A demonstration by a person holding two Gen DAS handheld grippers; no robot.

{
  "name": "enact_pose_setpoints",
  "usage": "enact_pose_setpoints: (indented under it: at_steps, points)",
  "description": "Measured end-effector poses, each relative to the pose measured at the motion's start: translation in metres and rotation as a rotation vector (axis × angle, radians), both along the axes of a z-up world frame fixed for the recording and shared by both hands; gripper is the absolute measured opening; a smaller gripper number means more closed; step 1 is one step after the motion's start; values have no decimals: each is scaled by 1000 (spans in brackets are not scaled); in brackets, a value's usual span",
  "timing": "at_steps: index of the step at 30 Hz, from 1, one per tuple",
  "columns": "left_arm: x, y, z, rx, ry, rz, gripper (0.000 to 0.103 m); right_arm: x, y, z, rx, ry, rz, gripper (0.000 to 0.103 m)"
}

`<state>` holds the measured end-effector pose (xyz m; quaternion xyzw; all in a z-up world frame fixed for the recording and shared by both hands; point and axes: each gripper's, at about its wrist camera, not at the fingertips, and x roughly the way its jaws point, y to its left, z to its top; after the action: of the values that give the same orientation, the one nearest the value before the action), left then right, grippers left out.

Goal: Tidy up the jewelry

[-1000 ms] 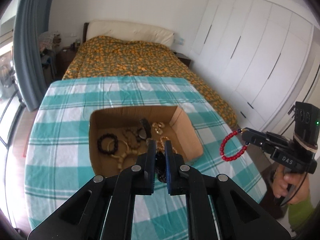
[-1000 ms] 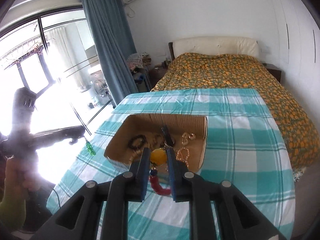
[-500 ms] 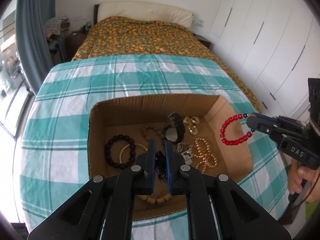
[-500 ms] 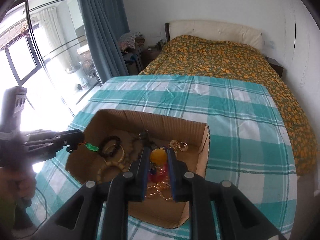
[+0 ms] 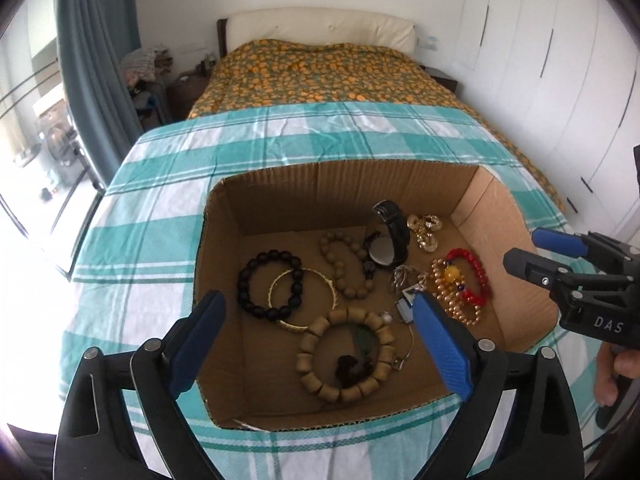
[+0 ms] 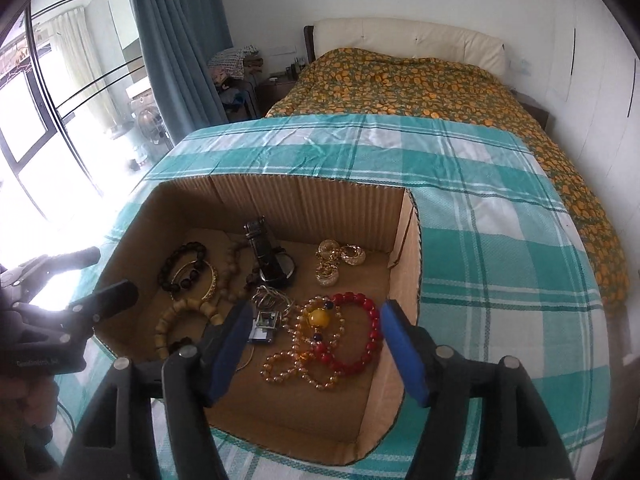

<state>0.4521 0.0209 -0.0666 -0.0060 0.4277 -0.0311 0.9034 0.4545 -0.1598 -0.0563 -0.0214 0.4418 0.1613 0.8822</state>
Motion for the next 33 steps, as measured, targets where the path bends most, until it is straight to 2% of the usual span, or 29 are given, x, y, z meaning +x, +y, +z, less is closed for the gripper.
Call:
enact_pose_setpoints:
  at_steps: [9, 11, 14, 17, 25, 33]
  points:
    - [-20, -10, 24, 101, -67, 58, 101, -32, 8, 36, 14, -57, 5, 77]
    - [-25, -8, 28, 97, -68, 79, 101, -39, 9, 43, 22, -64, 6, 78]
    - [-34, -8, 34, 131, -61, 134, 101, -49, 8, 52, 30, -79, -6, 86]
    - [-42, -11, 41, 157, -41, 132, 101, -58, 7, 59, 18, -78, -23, 87]
    - [-74, -2, 59, 100, 5, 183, 101, -92, 8, 81, 7, -94, -46, 88]
    - [-98, 4, 77, 85, -11, 207, 102, -121, 17, 98, -7, -97, -12, 88]
